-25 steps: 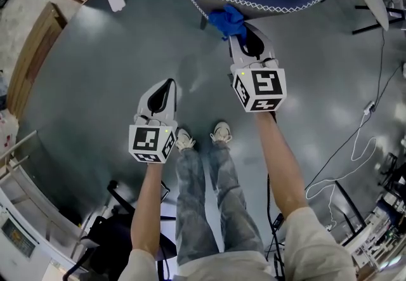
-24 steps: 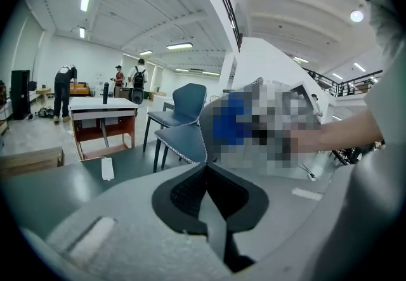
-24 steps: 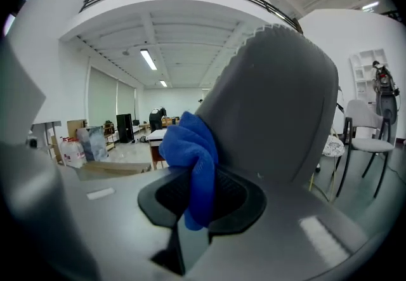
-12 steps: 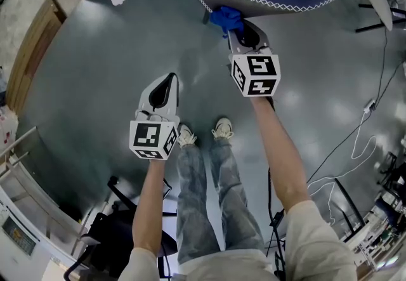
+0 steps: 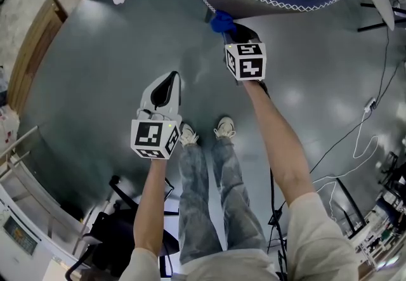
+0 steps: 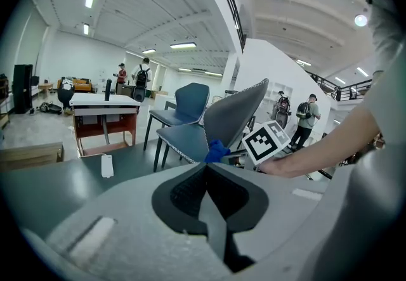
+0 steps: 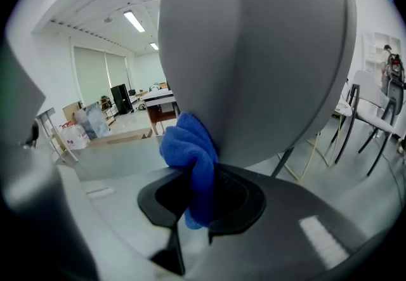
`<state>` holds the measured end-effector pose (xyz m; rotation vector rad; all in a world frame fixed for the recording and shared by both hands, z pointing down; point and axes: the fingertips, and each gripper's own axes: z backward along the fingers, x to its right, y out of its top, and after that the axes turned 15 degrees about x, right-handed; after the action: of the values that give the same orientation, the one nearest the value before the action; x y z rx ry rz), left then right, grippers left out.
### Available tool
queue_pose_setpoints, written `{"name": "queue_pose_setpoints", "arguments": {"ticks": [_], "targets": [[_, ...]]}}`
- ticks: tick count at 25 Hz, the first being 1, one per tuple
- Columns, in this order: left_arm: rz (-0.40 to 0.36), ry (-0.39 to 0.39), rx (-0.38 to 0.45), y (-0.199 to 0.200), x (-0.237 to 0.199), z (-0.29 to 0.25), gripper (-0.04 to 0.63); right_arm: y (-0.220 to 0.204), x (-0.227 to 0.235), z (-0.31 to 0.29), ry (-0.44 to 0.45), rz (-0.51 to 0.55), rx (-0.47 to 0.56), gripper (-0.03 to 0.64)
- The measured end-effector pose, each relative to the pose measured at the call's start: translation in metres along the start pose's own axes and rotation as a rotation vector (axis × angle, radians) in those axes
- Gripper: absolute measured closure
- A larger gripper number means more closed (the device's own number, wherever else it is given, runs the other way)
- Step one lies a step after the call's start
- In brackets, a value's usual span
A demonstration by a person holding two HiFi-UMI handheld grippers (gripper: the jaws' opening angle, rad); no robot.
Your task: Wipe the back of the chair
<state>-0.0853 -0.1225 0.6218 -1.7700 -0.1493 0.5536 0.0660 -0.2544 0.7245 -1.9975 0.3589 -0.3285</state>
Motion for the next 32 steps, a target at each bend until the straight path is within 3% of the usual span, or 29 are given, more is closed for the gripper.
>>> {"name": "queue_pose_setpoints", "arguments": {"ticks": [4, 9, 18, 25, 32], "targets": [[0.002, 0.000, -0.002, 0.000, 0.000, 0.002, 0.594, -0.002, 0.000, -0.001, 0.014, 0.016, -0.012, 0.551], [0.002, -0.002, -0.004, 0.000, 0.004, 0.003, 0.594, 0.010, -0.006, 0.013, 0.035, 0.020, 0.044, 0.551], [-0.013, -0.006, 0.007, 0.009, 0.010, 0.004, 0.594, 0.086, -0.027, 0.089, 0.081, 0.062, 0.313, 0.551], [-0.012, -0.024, -0.004, 0.004, 0.027, -0.002, 0.594, 0.172, -0.025, 0.152, 0.104, 0.097, 0.536, 0.551], [-0.012, -0.035, -0.010, 0.002, 0.037, -0.008, 0.594, 0.213, 0.003, 0.177, 0.058, 0.102, 0.636, 0.551]]}}
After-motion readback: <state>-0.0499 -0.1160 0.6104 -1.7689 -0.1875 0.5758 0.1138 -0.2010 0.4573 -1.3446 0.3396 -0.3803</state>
